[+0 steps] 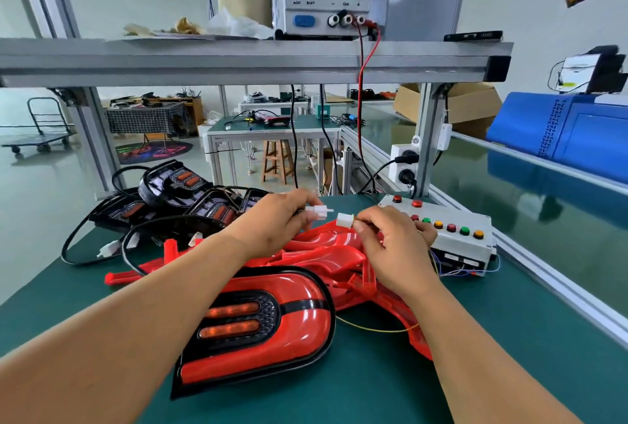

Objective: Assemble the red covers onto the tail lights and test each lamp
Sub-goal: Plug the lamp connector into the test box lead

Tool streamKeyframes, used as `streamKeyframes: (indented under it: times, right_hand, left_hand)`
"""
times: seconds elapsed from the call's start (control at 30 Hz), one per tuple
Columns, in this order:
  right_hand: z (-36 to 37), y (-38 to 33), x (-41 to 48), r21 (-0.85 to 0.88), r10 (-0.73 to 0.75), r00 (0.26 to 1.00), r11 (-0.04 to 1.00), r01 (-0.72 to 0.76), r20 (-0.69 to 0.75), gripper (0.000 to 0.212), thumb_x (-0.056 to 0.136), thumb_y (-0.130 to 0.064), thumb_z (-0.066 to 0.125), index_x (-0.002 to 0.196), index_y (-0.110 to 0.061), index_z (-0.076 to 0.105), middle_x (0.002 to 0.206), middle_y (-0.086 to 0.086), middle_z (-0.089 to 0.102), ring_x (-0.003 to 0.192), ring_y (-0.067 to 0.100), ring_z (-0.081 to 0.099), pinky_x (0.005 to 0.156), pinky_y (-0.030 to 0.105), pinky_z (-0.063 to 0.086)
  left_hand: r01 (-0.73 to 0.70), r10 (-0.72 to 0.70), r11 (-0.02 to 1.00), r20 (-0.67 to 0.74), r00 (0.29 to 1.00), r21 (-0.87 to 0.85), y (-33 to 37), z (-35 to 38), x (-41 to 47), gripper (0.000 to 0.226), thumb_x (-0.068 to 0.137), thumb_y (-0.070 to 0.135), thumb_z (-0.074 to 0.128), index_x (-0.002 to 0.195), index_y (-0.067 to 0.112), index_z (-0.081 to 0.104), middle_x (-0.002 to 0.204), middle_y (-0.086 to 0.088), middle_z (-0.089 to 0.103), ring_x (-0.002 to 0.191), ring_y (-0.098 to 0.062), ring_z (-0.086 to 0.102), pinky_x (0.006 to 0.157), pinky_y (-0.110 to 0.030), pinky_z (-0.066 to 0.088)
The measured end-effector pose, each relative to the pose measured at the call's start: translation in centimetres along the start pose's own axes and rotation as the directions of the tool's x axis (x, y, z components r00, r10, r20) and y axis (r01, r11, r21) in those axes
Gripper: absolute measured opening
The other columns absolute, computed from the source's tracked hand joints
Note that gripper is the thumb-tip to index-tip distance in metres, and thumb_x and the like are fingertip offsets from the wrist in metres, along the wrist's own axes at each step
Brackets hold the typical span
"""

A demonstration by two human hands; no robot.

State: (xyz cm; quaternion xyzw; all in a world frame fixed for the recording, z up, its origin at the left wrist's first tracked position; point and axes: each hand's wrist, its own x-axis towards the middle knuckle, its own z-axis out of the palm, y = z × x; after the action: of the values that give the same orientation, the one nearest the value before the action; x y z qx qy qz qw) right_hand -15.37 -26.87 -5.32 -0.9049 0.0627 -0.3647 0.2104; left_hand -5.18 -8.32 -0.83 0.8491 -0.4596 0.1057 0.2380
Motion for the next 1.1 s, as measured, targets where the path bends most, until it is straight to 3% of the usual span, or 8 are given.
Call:
streamKeyframes:
  times: [0.1, 0.2, 0.37, 0.5, 0.63, 0.8, 1.1]
  right_hand:
    - [0.2, -0.1, -0.3, 0.033, -0.020, 0.999, 0.999, 0.021, -0.037, 0.010, 0.096, -0.034, 0.054, 0.093, -0.035, 0.064, 0.088, -0.014, 0.056, 0.093, 0.008, 0.049, 0.083, 0.033, 0.016]
    - [0.4, -0.3, -0.3, 0.038, -0.034, 0.996, 0.999, 0.037, -0.083, 0.013, 0.096, -0.036, 0.052, 0.091, -0.035, 0.064, 0.084, -0.015, 0.052, 0.087, 0.004, 0.043, 0.082, 0.031, 0.013]
    - [0.7, -0.6, -0.5, 0.023, -0.038, 0.997, 0.999, 0.040, -0.068, 0.009, 0.096, -0.034, 0.056, 0.092, -0.033, 0.064, 0.084, -0.012, 0.055, 0.091, 0.013, 0.053, 0.085, 0.034, 0.017]
    - [0.7, -0.6, -0.5, 0.007, -0.034, 0.998, 0.999, 0.034, -0.053, 0.011, 0.097, -0.034, 0.054, 0.092, -0.031, 0.064, 0.082, -0.012, 0.056, 0.090, 0.015, 0.054, 0.084, 0.035, 0.019]
    - [0.6, -0.9, -0.6, -0.029, -0.067, 0.996, 0.997, 0.065, -0.061, 0.012, 0.097, -0.034, 0.055, 0.089, -0.031, 0.063, 0.080, -0.013, 0.053, 0.086, 0.017, 0.054, 0.077, 0.032, 0.014]
    - [0.9, -0.8, -0.7, -0.009, -0.068, 0.997, 0.998, 0.068, -0.039, 0.013, 0.098, -0.034, 0.054, 0.088, -0.030, 0.061, 0.077, -0.011, 0.052, 0.083, 0.018, 0.054, 0.076, 0.038, 0.023]
    - [1.6, -1.2, -0.6, -0.002, -0.063, 0.998, 0.998, 0.063, -0.015, 0.019, 0.100, -0.032, 0.049, 0.085, -0.027, 0.060, 0.075, -0.008, 0.055, 0.082, 0.016, 0.051, 0.068, 0.035, 0.012]
  left_hand:
    - [0.030, -0.031, 0.999, 0.019, 0.999, 0.026, -0.3, 0.3, 0.4, 0.031, 0.102, 0.032, 0.037, 0.098, 0.012, 0.061, 0.075, 0.006, 0.062, 0.071, -0.013, 0.055, 0.068, -0.025, 0.039]
    - [0.043, -0.044, 0.998, 0.025, 0.999, 0.037, -0.5, 0.5, 0.7, 0.037, 0.102, 0.034, 0.035, 0.088, 0.011, 0.060, 0.073, 0.004, 0.061, 0.065, -0.006, 0.051, 0.059, -0.013, 0.034]
    - [0.039, -0.039, 0.999, -0.007, 0.999, 0.003, -0.2, 0.8, 0.7, 0.039, 0.103, 0.033, 0.037, 0.077, 0.012, 0.057, 0.068, 0.002, 0.060, 0.056, -0.001, 0.047, 0.056, -0.013, 0.034]
    - [0.048, -0.048, 0.998, 0.007, 0.999, -0.038, 0.1, 0.7, 0.7, 0.039, 0.103, 0.031, 0.037, 0.077, 0.009, 0.058, 0.064, 0.005, 0.057, 0.055, 0.005, 0.049, 0.055, -0.012, 0.035]
    - [0.049, -0.047, 0.998, 0.055, 0.997, -0.043, 0.5, 0.6, 0.8, 0.036, 0.103, 0.031, 0.038, 0.071, 0.021, 0.049, 0.064, 0.007, 0.054, 0.056, -0.002, 0.046, 0.058, -0.018, 0.036]
    - [0.068, -0.069, 0.998, 0.099, 0.993, 0.005, 1.1, 0.5, 0.9, 0.036, 0.103, 0.032, 0.037, 0.069, 0.025, 0.042, 0.066, 0.005, 0.050, 0.061, -0.008, 0.044, 0.061, -0.027, 0.033]
    - [0.079, -0.079, 0.997, 0.106, 0.991, 0.011, 1.8, 0.9, 1.0, 0.034, 0.104, 0.028, 0.036, 0.073, 0.016, 0.043, 0.065, 0.004, 0.045, 0.059, -0.008, 0.039, 0.056, -0.028, 0.027]
